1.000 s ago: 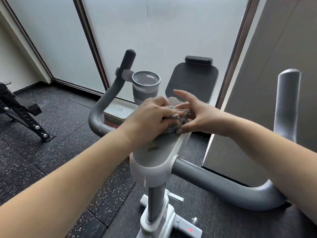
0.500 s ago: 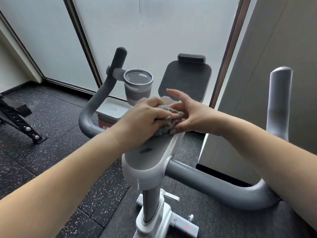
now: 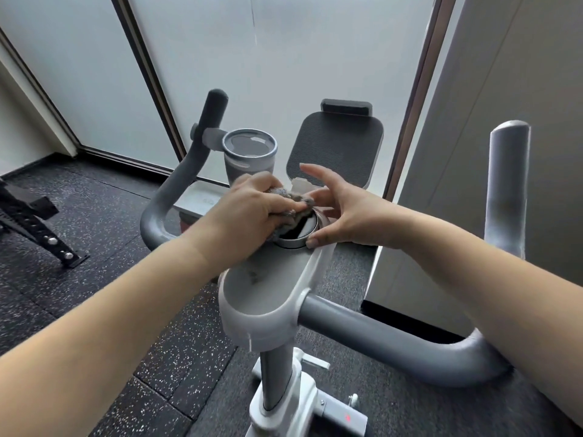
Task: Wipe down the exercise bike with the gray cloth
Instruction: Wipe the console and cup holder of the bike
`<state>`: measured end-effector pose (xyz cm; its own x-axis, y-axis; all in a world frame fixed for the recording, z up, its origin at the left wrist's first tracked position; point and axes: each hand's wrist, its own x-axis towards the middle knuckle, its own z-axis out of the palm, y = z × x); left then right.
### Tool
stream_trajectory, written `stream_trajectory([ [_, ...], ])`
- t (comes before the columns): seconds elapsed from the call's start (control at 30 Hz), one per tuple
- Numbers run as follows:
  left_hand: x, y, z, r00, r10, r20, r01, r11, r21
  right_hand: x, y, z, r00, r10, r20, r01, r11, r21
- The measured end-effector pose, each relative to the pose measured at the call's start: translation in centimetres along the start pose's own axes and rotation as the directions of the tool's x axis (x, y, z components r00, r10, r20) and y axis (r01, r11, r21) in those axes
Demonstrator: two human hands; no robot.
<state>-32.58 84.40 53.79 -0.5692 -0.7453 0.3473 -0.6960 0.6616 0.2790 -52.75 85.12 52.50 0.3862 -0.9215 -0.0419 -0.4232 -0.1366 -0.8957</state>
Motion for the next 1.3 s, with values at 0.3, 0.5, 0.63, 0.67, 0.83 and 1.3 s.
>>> stream_trajectory([
  [0.3,0.1,2.1,0.7,0.992,0.128,0.0,-0.128,0.991,0.029,0.1,0.1,0.2,1.0,-0.011,-0.001,0.011,0.998,0.062],
  [0.5,0.8,-1.7,-0.7,0.998,-0.069,0.0,0.069,0.993,-0.095,0.0,0.1,-0.1,0.999,-0.005,0.045,0.005,1.0,0.018],
  [0.63,2.5,-1.3,-1.3,0.948,-0.289,-0.133,0.197,0.861,-0.469,-0.4,-1.2,-1.7,0.899,-0.085,-0.429,0.2,0.953,0.229],
  [0.67,3.2,-0.9,-1.3,0.937,-0.307,-0.166,0.188,0.846,-0.5,-0.5,-1.3,-2.2,0.83,-0.049,-0.556,0.229,0.938,0.26],
  [0.83,5.8,2.0,1.1,0.978,-0.093,0.185,0.124,0.978,-0.165,-0.3,-0.8,-2.5,0.715,0.073,-0.695,0.103,0.973,0.208],
  [1.3,2.4,-2.9,-0.5,0.894,-0.38,0.236,0.415,0.903,-0.115,-0.5,-0.8,-2.5,0.734,0.053,-0.677,0.061,0.988,0.143],
])
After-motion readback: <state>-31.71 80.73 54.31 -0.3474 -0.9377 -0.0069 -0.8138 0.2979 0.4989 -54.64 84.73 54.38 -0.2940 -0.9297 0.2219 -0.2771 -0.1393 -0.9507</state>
